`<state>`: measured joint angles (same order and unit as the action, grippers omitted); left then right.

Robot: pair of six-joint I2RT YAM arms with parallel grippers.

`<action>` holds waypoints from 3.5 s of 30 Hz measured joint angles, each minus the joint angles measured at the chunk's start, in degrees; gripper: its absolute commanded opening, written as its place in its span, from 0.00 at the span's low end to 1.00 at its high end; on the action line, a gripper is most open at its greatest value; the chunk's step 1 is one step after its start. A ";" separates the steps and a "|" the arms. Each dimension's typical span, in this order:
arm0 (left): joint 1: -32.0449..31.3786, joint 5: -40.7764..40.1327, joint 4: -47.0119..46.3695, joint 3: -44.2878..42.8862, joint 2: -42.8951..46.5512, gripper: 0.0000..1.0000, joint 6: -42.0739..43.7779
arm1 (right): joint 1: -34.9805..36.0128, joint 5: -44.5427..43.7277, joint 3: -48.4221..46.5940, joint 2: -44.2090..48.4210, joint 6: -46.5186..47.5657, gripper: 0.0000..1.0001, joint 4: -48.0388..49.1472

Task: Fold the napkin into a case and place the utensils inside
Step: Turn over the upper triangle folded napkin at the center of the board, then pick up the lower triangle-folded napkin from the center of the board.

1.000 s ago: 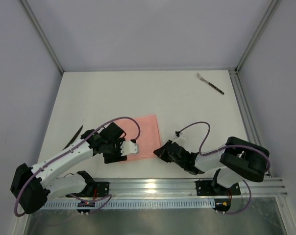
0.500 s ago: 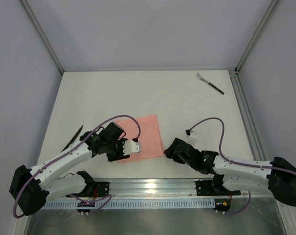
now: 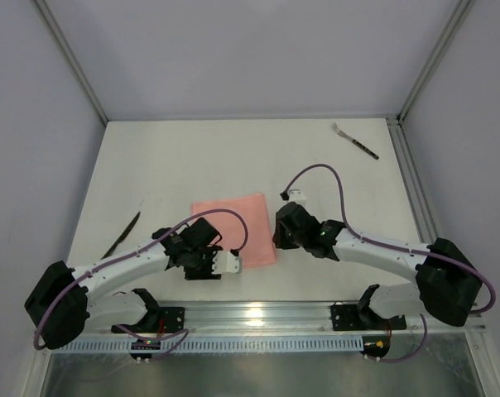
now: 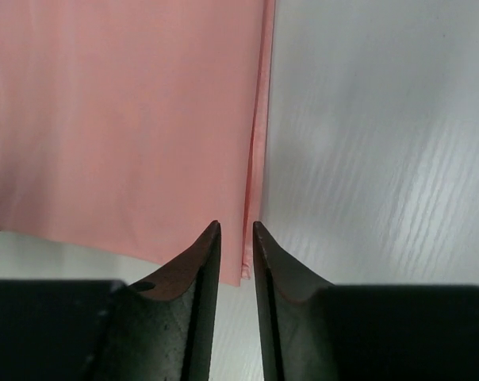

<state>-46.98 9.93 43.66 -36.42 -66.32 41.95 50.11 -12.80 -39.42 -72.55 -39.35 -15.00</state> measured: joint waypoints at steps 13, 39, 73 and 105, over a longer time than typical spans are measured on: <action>0.00 -2.47 -6.58 1.73 -1.55 0.42 -1.01 | -0.79 5.46 -1.57 -10.16 5.33 0.30 3.19; -0.13 -2.36 -6.54 2.84 -0.17 0.49 -2.40 | -2.75 10.01 2.60 -10.16 3.30 0.04 8.20; 0.24 14.10 0.37 -5.27 -4.20 0.78 3.02 | -7.58 11.56 1.90 11.34 12.02 0.46 -2.97; -17.77 -7.61 -21.51 3.69 -7.34 0.26 5.99 | -12.85 29.55 2.58 10.10 19.76 0.43 1.29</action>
<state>-64.75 2.33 22.15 -32.73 -73.67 47.94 37.26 16.75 -36.84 -62.46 -19.59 -13.72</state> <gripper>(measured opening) 0.311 0.450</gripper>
